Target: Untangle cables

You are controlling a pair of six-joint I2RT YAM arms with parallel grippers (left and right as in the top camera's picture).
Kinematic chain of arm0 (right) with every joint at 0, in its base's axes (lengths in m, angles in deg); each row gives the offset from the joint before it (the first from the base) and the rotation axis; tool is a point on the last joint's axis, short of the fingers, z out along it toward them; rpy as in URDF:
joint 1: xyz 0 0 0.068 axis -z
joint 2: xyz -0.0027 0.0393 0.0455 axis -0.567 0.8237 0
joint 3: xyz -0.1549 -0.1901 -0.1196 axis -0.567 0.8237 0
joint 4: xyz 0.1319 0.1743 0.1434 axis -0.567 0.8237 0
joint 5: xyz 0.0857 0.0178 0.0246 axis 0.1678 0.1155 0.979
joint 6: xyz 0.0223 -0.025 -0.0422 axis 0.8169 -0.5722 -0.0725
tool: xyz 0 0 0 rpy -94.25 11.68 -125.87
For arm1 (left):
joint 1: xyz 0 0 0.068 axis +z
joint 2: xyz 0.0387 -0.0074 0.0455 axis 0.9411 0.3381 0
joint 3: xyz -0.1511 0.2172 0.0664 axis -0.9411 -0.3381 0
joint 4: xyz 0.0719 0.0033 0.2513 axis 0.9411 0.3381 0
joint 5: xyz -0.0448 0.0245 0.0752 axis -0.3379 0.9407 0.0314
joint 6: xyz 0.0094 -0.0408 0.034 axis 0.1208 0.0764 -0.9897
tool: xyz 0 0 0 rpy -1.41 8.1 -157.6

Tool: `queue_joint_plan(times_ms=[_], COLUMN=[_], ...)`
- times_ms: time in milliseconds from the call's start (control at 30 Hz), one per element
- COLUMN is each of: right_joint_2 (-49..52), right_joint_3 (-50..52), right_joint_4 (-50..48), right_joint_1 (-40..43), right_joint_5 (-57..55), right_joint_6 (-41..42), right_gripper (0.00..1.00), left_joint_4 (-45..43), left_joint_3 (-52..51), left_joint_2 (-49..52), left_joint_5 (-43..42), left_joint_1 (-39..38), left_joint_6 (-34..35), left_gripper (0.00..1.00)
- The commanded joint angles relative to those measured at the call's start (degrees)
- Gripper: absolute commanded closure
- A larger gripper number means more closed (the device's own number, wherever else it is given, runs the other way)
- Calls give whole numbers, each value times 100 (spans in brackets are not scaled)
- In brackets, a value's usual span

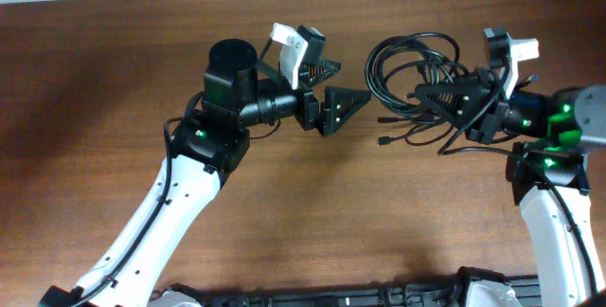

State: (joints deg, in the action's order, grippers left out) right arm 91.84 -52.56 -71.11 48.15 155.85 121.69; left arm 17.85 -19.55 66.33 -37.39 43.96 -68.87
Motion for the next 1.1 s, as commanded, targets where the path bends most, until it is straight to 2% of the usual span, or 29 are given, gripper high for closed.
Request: queue_joint_plan(times_ms=[0, 167, 333, 600, 733, 867, 1067], right_joint_2=[-46, -46, -46, -46, 0, 238, 328], right_joint_3=[-70, -70, -68, -68, -68, -68, -68], right_joint_4=[-527, -546, -549, -546, -549, -546, -619], right_joint_1=[-46, -48, -52, -396, -385, -385, -398], right_joint_5=[-33, 2, 81, 107, 101, 103, 144], right_joint_6=[575, 610, 608, 590, 588, 590, 590], right_gripper=[96, 96, 96, 96, 96, 96, 96], left_joint_4=[4, -85, -544, -796, -1115, -1808, -1832], left_joint_3=[42, 42, 42, 42, 42, 42, 42], left_joint_2=[-61, -61, -61, 96, 101, 101, 212], left_joint_5=[17, 17, -133, 15, -413, -1172, -1226], left_joint_1=[-17, -17, -28, -358, -372, -372, -374], left_joint_6=[33, 39, 212, 212, 210, 208, 205], left_gripper=[1, 1, 1, 1, 1, 1, 1])
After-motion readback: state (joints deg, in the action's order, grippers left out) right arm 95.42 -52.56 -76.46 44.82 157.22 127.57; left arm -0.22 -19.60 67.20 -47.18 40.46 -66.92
